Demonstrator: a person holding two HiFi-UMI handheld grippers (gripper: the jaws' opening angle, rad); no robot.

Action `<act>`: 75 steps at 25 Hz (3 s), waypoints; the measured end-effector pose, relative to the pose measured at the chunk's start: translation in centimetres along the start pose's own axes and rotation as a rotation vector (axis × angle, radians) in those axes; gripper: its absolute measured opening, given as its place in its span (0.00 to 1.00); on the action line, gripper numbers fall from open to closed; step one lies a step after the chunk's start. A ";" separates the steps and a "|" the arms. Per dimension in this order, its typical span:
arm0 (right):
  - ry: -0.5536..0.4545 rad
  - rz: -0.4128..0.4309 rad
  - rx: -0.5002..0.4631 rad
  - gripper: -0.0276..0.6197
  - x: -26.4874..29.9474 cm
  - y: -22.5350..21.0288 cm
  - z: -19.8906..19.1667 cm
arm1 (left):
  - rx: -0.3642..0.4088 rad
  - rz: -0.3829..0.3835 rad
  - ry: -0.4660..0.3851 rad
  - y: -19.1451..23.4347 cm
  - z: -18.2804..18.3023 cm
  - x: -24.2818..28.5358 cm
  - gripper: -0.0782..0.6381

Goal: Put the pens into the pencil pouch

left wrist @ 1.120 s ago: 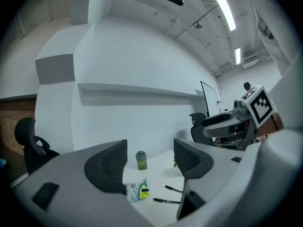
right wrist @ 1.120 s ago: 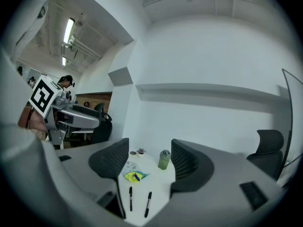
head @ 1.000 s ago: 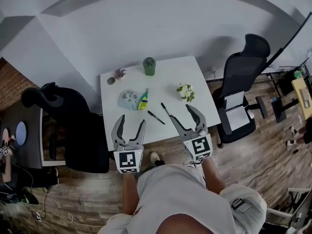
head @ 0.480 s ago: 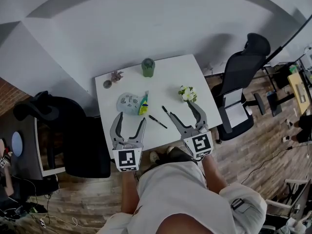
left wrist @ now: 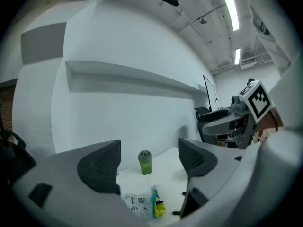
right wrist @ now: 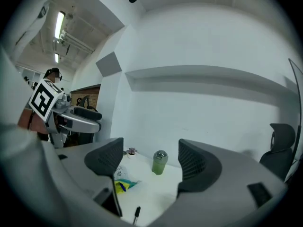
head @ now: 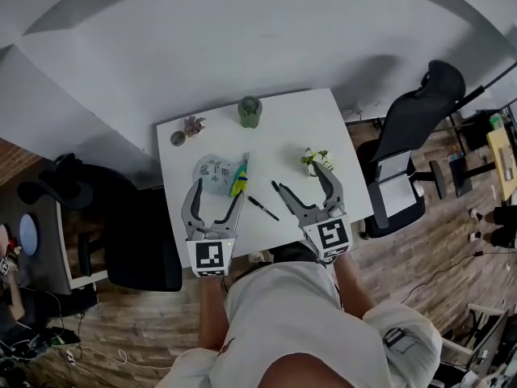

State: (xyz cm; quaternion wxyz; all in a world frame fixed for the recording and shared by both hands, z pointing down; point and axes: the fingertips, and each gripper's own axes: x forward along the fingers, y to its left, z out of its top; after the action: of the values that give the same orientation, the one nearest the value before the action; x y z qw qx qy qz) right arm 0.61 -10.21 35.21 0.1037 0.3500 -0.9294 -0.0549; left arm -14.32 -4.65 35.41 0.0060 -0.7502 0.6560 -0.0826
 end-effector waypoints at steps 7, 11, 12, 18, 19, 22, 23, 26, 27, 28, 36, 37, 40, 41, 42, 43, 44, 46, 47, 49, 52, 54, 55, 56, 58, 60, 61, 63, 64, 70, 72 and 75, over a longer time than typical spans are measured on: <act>0.071 0.097 0.028 0.60 3.3 -1.4 -3.2 | -0.012 0.011 0.088 0.5 -2.8 4.0 0.64; 0.141 0.163 0.045 0.58 4.5 -1.3 -6.1 | -0.025 0.001 0.157 -0.2 -5.2 6.0 0.65; 0.157 0.178 0.055 0.58 4.7 -1.2 -6.9 | -0.028 -0.001 0.177 -0.3 -5.9 6.4 0.66; 0.263 0.244 0.098 0.55 5.2 -0.7 -11.7 | -0.049 -0.009 0.289 -1.3 -10.0 8.0 0.66; 0.281 0.249 0.104 0.54 5.1 -0.7 -12.6 | -0.050 -0.012 0.304 -1.5 -10.7 8.2 0.66; 0.332 0.250 0.119 0.53 4.7 -0.4 -14.8 | -0.049 -0.021 0.349 -1.8 -12.7 8.5 0.66; 0.348 0.246 0.124 0.52 4.5 -0.3 -15.5 | -0.047 -0.027 0.363 -1.8 -13.4 8.6 0.66; 0.399 0.227 0.129 0.50 4.0 0.2 -17.6 | -0.033 -0.053 0.406 -1.9 -15.6 8.9 0.63; 0.417 0.219 0.129 0.50 3.9 0.4 -18.3 | -0.027 -0.066 0.420 -1.9 -16.3 9.1 0.62; 0.434 0.211 0.131 0.48 3.7 0.6 -19.0 | -0.022 -0.081 0.432 -2.0 -17.0 9.2 0.62; 0.524 0.128 0.161 0.44 2.3 1.9 -23.0 | -0.010 -0.221 0.463 -3.8 -19.6 9.7 0.59; 0.532 0.120 0.162 0.43 2.2 2.0 -23.4 | -0.008 -0.238 0.466 -4.1 -19.9 9.7 0.59; 0.581 0.102 0.157 0.36 1.3 2.5 -25.3 | -0.003 -0.282 0.474 -5.1 -20.5 9.7 0.58; 0.601 0.100 0.158 0.34 0.9 2.8 -26.0 | 0.000 -0.296 0.475 -5.5 -20.7 9.7 0.57; 0.620 0.098 0.163 0.32 0.6 3.0 -26.7 | 0.004 -0.310 0.476 -5.8 -20.8 9.7 0.57; 0.638 0.096 0.171 0.30 0.2 3.2 -27.4 | 0.009 -0.324 0.477 -6.1 -20.9 9.8 0.56; 0.654 0.094 0.178 0.30 -0.1 3.4 -28.1 | 0.014 -0.336 0.478 -6.5 -21.1 9.8 0.56; 0.680 0.089 0.192 0.29 -0.8 3.6 -29.2 | 0.024 -0.361 0.481 -7.2 -21.3 9.9 0.54; 0.691 0.086 0.199 0.28 -1.1 3.7 -29.7 | 0.028 -0.373 0.482 -7.5 -21.4 9.9 0.54; 0.711 0.085 0.211 0.27 -1.6 3.9 -30.6 | 0.035 -0.396 0.485 -8.2 -21.7 9.9 0.52; 0.738 0.091 0.222 0.25 -2.0 4.5 -31.8 | 0.039 -0.422 0.490 -9.0 -22.0 9.9 0.51; 0.754 0.094 0.226 0.24 -2.1 4.7 -32.5 | 0.040 -0.440 0.494 -9.6 -22.2 9.9 0.50; 0.762 0.096 0.229 0.23 -2.1 4.8 -32.9 | 0.042 -0.450 0.497 -10.0 -22.4 10.0 0.49; 0.768 0.097 0.233 0.22 -2.2 4.9 -33.2 | 0.044 -0.459 0.499 -10.3 -22.5 10.0 0.49; 0.781 0.100 0.241 0.22 -2.2 5.1 -33.9 | 0.046 -0.475 0.504 -10.8 -22.7 10.0 0.49; 0.790 0.108 0.245 0.21 -2.0 5.4 -34.4 | 0.047 -0.484 0.509 -11.1 -22.9 10.1 0.49; 0.796 0.112 0.244 0.21 -1.9 5.4 -34.7 | 0.048 -0.487 0.511 -11.3 -22.9 10.1 0.49; 0.806 0.114 0.238 0.18 -1.9 5.5 -35.2 | 0.047 -0.489 0.514 -11.4 -23.0 10.1 0.49; 0.809 0.112 0.234 0.16 -1.9 5.5 -35.3 | 0.047 -0.488 0.516 -11.4 -23.1 10.1 0.49; 0.821 0.123 0.205 0.11 -1.8 5.3 -35.2 | 0.038 -0.464 0.529 -10.7 -23.6 10.2 0.50; 0.819 0.125 0.201 0.11 -1.7 5.2 -34.8 | 0.030 -0.450 0.535 -10.3 -23.8 10.2 0.50; 0.802 0.130 0.191 0.11 -1.3 5.1 -33.8 | 0.030 -0.427 0.532 -9.3 -23.6 10.5 0.50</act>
State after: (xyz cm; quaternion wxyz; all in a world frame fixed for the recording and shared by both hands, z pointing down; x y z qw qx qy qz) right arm 6.10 -6.54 68.81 0.4277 0.2921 -0.8365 0.1788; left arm -6.98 -11.33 60.98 -0.1718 -0.8227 0.4614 -0.2842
